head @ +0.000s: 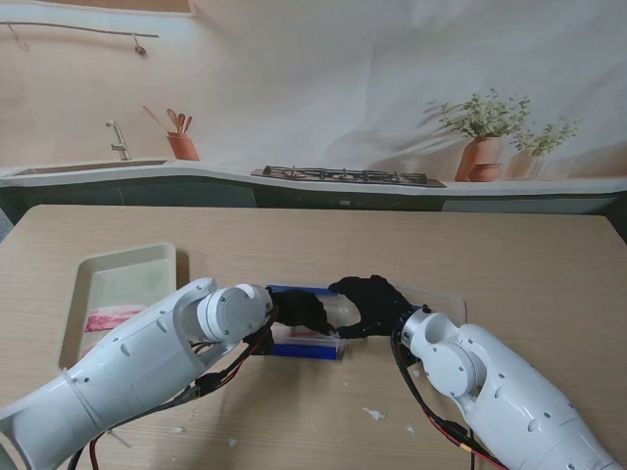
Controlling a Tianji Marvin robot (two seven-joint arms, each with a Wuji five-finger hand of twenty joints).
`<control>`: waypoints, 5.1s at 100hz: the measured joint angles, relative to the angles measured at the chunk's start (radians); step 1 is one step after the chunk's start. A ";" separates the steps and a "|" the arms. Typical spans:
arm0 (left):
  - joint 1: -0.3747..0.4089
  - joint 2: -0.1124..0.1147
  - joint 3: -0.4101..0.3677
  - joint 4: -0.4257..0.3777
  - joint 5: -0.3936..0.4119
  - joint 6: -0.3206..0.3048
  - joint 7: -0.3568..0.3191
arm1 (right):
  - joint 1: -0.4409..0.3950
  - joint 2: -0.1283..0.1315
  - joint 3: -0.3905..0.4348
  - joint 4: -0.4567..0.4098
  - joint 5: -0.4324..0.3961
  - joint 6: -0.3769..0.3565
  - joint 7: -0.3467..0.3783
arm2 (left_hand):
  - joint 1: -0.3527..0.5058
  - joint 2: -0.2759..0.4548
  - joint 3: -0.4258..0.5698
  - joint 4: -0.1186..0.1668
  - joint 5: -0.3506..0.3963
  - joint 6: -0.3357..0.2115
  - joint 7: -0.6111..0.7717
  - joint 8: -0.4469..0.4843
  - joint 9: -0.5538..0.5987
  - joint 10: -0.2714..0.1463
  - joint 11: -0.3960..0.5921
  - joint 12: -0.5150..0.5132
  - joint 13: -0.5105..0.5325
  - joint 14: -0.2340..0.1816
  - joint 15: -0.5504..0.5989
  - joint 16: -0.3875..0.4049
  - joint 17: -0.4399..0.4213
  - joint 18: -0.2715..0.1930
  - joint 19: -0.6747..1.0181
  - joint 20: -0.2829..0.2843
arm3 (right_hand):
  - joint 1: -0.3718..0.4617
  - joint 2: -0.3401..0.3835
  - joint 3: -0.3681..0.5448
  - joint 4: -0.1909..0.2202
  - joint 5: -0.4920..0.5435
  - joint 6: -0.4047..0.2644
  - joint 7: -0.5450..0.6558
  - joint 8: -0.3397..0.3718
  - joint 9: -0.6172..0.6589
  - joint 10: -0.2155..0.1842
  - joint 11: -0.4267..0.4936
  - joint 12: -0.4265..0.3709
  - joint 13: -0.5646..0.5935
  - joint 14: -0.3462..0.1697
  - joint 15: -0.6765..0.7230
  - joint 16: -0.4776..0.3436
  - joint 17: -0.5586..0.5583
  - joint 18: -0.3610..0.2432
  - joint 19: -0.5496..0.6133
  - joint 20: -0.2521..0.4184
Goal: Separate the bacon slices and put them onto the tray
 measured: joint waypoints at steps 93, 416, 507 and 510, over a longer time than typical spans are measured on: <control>0.038 0.010 -0.028 -0.053 0.051 0.042 0.011 | -0.001 0.000 -0.001 0.000 0.000 0.000 0.005 | 0.000 -0.068 0.130 0.000 0.039 -0.032 0.101 0.057 0.137 -0.068 0.322 0.530 0.137 -0.018 0.289 0.247 -0.017 0.021 0.000 0.000 | 0.000 0.000 0.000 0.000 0.000 0.000 -0.010 0.000 0.024 -0.032 0.006 0.001 0.000 0.000 0.000 0.000 0.000 0.000 0.000 0.000; 0.092 0.084 -0.101 -0.198 0.363 -0.111 -0.043 | 0.003 0.000 -0.006 0.001 0.002 -0.005 0.013 | 0.281 -0.182 0.116 -0.014 0.124 -0.253 0.629 0.410 0.388 -0.241 0.008 0.465 0.192 -0.113 0.224 0.160 -0.150 -0.015 -0.177 -0.076 | -0.011 0.000 0.000 0.000 0.000 0.000 0.010 0.015 0.025 -0.016 0.006 0.005 0.000 0.000 0.000 0.000 0.000 0.000 0.000 0.000; 0.208 0.069 -0.234 -0.252 0.341 -0.155 0.078 | 0.003 0.000 -0.007 0.002 0.003 -0.005 0.010 | 0.357 -0.134 0.056 -0.039 0.021 -0.160 0.709 0.476 0.387 -0.165 0.121 0.531 0.256 -0.089 0.302 0.205 -0.083 0.008 -0.089 -0.061 | -0.006 0.000 0.000 0.000 0.000 0.000 0.010 0.015 0.025 -0.016 0.006 0.005 0.000 0.000 0.000 0.000 0.000 0.000 0.000 0.000; 0.213 0.066 -0.239 -0.250 0.339 -0.159 0.092 | 0.003 0.000 -0.007 0.002 0.003 -0.005 0.010 | 0.365 -0.134 0.056 -0.040 0.019 -0.158 0.710 0.476 0.386 -0.164 0.121 0.539 0.256 -0.089 0.302 0.211 -0.081 0.008 -0.089 -0.060 | -0.006 0.000 0.000 0.000 0.000 0.000 0.010 0.015 0.025 -0.016 0.006 0.005 0.000 0.000 0.000 0.000 0.000 0.000 0.000 0.000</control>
